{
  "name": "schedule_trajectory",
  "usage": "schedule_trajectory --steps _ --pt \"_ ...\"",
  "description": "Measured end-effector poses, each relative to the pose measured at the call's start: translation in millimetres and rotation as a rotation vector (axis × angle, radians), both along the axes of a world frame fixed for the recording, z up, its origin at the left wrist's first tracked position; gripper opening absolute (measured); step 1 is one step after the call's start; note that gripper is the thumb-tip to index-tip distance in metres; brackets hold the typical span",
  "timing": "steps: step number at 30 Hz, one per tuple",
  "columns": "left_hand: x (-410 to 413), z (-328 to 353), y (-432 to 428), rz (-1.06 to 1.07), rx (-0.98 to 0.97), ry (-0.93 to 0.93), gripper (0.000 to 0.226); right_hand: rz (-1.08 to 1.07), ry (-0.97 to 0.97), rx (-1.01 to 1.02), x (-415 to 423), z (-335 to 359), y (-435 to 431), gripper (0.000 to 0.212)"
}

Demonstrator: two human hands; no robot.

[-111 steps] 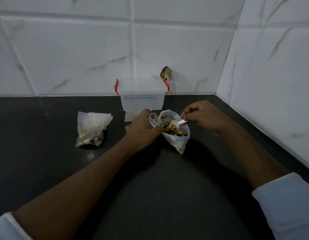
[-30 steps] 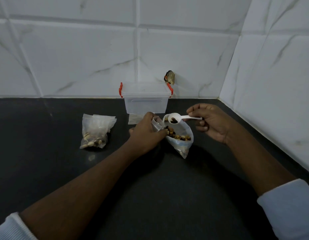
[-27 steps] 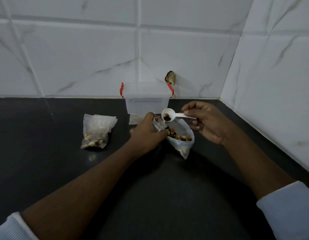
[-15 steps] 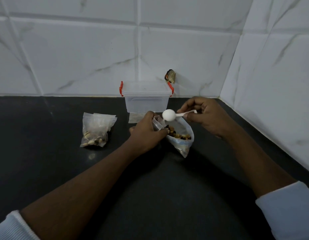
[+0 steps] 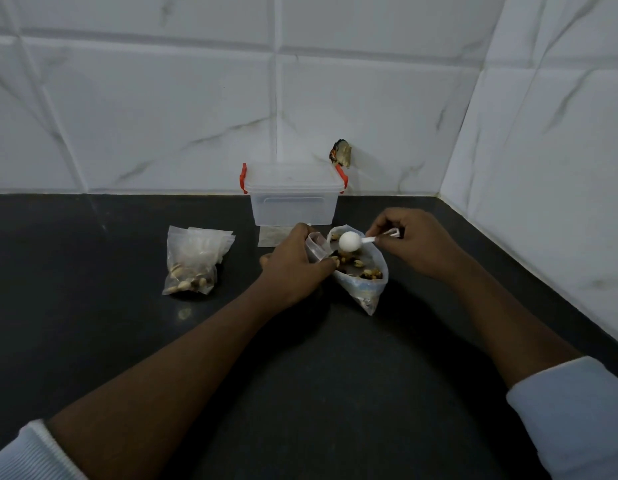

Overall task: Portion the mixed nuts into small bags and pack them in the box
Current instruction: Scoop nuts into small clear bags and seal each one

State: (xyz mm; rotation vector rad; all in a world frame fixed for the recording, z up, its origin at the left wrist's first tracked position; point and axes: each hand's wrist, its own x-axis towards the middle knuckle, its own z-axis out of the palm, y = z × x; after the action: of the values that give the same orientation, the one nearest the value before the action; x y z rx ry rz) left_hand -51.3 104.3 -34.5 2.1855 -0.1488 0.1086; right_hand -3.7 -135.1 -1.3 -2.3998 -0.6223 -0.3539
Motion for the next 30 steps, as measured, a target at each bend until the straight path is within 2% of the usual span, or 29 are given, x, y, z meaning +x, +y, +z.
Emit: schedule_trajectory --steps 7,13,17,19,25,30 --pt "-1 1 0 -0.008 0.021 0.0 0.046 0.033 0.052 -0.154 2 -1 11 0.017" --pt "-2 3 -2 -0.01 0.024 -0.001 0.051 -0.028 0.002 -0.033 -3 10 -8 0.015" --pt "-1 4 -2 -0.002 0.022 0.006 0.054 -0.009 0.037 -0.126 1 3 0 0.015" --pt "-1 3 -1 -0.01 0.017 0.0 0.048 -0.012 0.058 -0.138 -1 7 0 0.016" --pt "0 2 0 -0.008 0.027 -0.015 0.041 0.001 0.134 -0.001 -5 13 -5 0.014" --pt "1 1 -1 -0.005 0.026 -0.011 0.044 0.031 0.34 0.294 -10 4 9 0.008"
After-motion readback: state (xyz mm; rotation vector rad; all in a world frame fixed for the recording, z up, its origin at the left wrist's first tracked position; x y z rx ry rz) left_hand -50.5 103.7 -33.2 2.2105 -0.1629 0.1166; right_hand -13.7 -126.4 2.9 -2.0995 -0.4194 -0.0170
